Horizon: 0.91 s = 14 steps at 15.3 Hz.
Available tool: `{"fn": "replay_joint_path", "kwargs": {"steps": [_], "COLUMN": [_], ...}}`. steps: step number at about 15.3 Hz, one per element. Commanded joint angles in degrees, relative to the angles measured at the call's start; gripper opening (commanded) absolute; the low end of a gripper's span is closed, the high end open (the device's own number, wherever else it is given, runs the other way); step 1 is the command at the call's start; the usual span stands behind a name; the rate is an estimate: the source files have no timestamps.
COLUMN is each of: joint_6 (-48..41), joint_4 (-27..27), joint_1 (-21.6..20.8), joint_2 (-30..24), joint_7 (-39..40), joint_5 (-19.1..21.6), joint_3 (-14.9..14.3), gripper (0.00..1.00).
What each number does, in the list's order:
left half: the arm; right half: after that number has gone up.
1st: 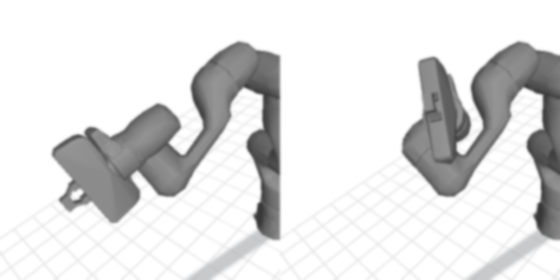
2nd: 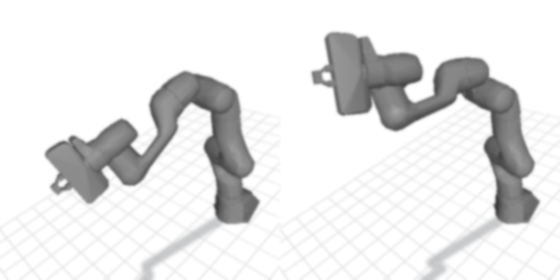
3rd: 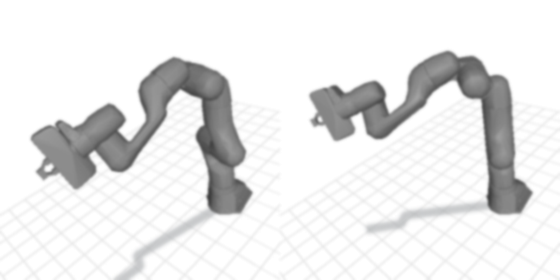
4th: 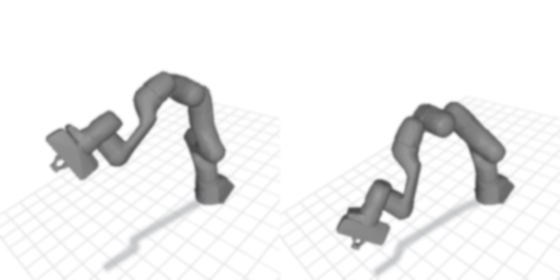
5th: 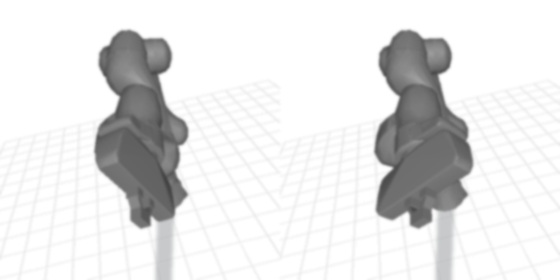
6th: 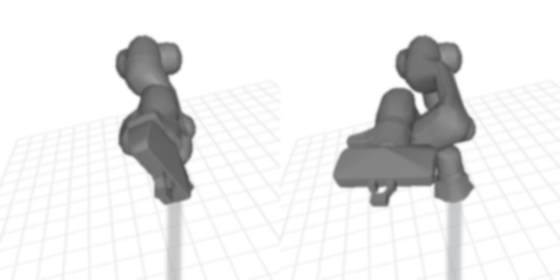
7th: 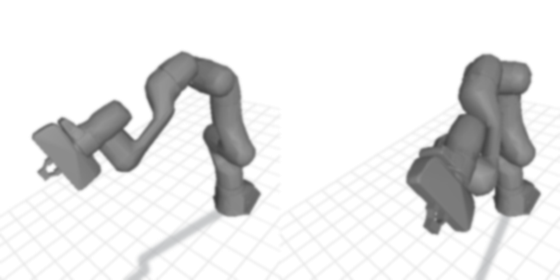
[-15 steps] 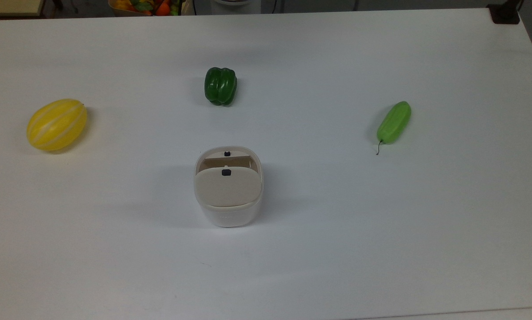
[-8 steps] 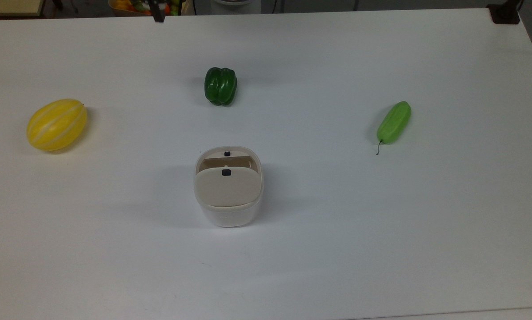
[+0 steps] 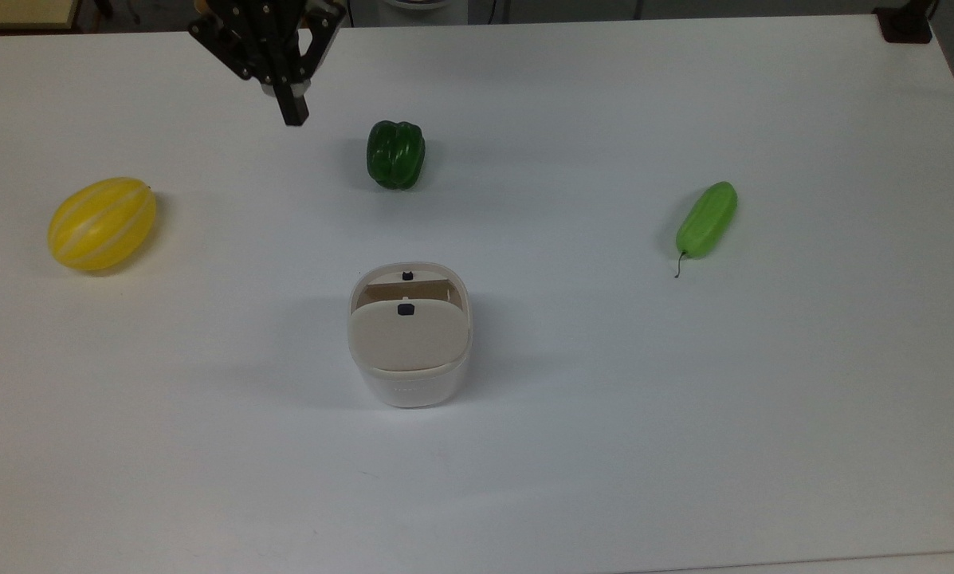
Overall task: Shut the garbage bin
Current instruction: 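Move the gripper down toward the open lid of the cream bin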
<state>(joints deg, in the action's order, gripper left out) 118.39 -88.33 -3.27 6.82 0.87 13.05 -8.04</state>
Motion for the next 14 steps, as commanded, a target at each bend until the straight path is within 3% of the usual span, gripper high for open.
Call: {"fn": "replay_joint_path", "kwargs": {"steps": [1,6,8,10,14], "joint_6": [8.2,19.1,22.4,23.2,23.9], "joint_4": [4.5,5.2,8.3,11.3,11.4], "joint_1": [-2.3,-4.5,-4.5,-4.5,-4.5], "joint_2": [5.3,9.6,13.0,16.1,16.7], "joint_7": [-6.1,-8.7,-8.0,-6.8,-5.4], "joint_5": [0.8,1.3,2.2,2.2,2.2], "joint_3": [-0.1,0.0,1.3,2.6,4.2], "gripper": [0.0,0.0,0.0,0.0,0.0]}}
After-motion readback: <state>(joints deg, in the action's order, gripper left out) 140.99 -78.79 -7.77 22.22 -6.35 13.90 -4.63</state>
